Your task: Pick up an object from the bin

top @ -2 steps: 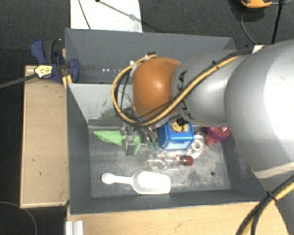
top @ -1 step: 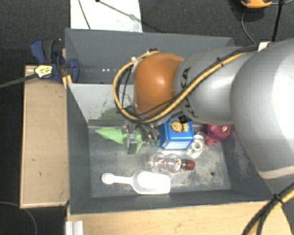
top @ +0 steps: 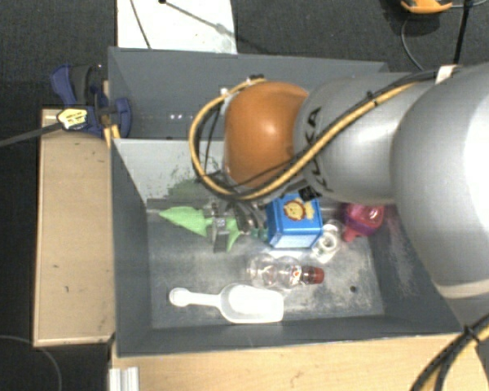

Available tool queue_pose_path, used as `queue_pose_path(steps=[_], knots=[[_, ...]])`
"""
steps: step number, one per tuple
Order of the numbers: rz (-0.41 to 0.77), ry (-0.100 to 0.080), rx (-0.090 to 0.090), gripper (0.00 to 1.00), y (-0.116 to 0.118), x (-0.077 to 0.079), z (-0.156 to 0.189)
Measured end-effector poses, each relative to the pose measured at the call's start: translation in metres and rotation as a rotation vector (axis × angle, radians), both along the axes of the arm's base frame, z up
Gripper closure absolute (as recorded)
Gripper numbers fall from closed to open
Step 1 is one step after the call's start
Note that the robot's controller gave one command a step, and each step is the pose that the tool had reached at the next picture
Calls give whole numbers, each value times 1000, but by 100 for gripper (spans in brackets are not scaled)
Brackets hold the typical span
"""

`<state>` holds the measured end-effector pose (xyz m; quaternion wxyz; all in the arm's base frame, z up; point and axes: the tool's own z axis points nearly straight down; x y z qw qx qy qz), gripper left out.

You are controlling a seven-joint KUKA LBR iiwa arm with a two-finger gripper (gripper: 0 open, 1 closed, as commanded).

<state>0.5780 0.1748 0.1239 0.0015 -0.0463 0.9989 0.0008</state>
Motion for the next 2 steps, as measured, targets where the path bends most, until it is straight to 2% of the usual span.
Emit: queue_pose_path(steps=[2], knots=[[-2, 3, -1, 100, 0, -1, 27]])
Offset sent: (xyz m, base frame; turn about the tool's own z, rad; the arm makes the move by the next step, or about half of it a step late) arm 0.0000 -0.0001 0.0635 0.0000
